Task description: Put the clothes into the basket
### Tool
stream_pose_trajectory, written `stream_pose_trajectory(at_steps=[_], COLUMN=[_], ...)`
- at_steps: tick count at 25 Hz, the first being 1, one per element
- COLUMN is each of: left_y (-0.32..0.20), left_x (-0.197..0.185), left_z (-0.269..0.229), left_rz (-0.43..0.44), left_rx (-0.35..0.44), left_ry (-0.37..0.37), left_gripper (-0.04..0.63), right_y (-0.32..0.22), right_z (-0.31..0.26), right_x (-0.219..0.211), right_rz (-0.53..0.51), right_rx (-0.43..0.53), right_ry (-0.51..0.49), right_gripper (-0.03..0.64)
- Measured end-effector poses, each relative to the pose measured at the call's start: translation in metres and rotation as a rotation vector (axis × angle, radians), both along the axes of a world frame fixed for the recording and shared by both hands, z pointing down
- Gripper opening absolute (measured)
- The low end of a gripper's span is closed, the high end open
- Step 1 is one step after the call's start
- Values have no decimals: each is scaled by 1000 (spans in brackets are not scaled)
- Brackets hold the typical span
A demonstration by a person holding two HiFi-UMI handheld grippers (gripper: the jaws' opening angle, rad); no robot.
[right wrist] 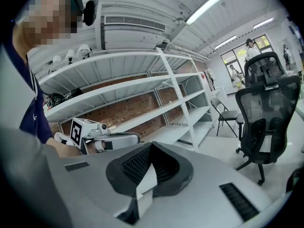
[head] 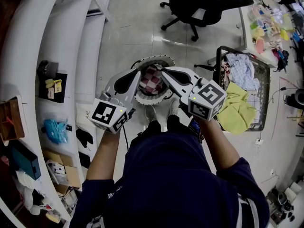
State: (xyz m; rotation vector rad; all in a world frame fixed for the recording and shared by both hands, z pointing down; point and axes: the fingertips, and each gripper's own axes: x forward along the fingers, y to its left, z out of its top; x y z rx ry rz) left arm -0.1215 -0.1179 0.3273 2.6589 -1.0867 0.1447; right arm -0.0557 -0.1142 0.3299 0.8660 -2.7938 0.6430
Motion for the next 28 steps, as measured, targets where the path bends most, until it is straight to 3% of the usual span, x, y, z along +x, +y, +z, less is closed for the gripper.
stream_pose_trajectory(at_steps=[28], left_y=[18], left_x=[11], left_z=[3], left_rz=[-16], left_rx=[-14], left_ry=[6], left_gripper=[3], right_y=[17], right_z=[3], right_x=[11], right_rz=[-11], right_rx=[-11], right_ry=[9], right_gripper=[6])
